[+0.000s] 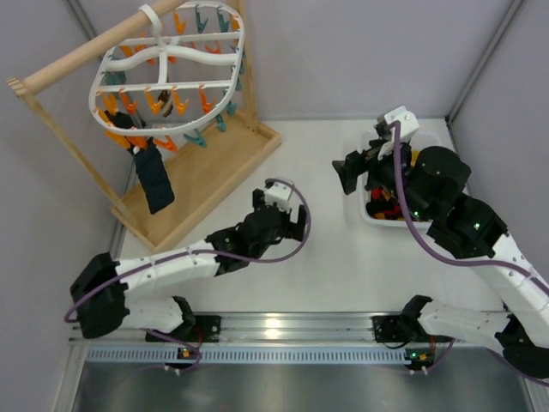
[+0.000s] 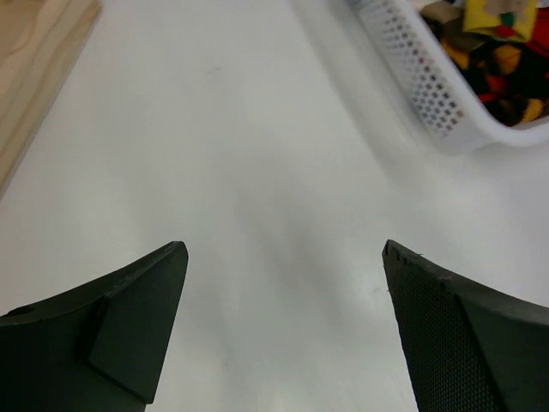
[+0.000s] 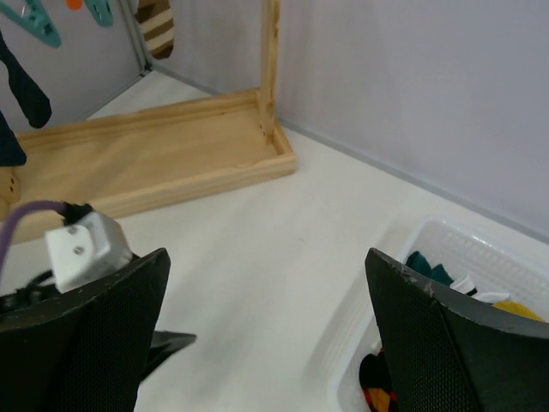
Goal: Remove the socks clipped to the hanger
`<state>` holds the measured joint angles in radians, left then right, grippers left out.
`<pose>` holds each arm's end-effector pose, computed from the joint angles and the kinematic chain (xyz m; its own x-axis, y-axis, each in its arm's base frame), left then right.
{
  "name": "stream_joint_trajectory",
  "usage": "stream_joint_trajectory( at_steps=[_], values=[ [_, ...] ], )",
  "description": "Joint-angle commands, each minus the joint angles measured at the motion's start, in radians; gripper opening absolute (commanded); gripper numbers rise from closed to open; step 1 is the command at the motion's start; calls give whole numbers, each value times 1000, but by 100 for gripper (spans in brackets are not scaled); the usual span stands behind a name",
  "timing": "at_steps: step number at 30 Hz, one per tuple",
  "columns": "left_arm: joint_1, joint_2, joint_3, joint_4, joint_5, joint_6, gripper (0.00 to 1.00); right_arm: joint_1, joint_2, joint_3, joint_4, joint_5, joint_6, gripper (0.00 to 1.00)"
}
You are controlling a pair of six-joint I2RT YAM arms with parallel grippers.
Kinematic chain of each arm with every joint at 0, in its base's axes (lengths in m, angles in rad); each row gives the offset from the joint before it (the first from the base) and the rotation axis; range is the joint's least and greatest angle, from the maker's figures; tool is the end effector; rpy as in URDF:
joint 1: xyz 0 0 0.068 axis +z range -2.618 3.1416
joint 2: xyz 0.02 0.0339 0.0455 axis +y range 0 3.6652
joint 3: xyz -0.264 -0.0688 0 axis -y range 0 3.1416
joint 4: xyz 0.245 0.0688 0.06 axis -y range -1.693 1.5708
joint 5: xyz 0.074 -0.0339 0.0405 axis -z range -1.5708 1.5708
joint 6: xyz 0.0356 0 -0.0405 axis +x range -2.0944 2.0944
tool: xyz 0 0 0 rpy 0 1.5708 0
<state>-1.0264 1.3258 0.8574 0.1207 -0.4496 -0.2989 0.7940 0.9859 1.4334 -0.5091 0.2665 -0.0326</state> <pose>0.1693 -0.2498 0.2764 -0.3332 0.0383 -0.9421 0.4821 0.8656 -0.1353 0.1310 0.1199 0.4871 -0.0267 -0.0720 -0.9970 -0.5049 0.8618 -0.0487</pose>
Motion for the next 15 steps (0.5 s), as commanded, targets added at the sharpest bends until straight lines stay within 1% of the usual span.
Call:
stream_joint_trajectory(
  at_steps=[1, 4, 5, 7, 8, 9, 12, 15],
  values=[
    [0, -217, -124, -85, -214, -74, 99, -16, -16, -68, 64, -58, 25, 93],
    [0, -336, -220, -177, -308, -95, 99, -16, -21, -123, 99, -73, 26, 94],
    [0, -417, -244, -199, -372, -103, 99, -16, -20, -143, 112, -76, 26, 94],
    [0, -485, -290, -268, -438, -135, 99, -15, -9, -165, 118, -93, 26, 94],
    [0, -554, -300, -304, -507, -140, 99, -16, -1, -169, 126, -99, 26, 94],
    [0, -582, -310, -325, -538, -144, 99, -18, 10, -175, 129, -107, 60, 94],
    [2, -663, -325, -377, -633, -144, 99, -16, 28, -191, 144, -141, 68, 94],
    [9, -698, -311, -392, -676, -109, 99, -18, 36, -206, 156, -164, 76, 94]
  ],
)
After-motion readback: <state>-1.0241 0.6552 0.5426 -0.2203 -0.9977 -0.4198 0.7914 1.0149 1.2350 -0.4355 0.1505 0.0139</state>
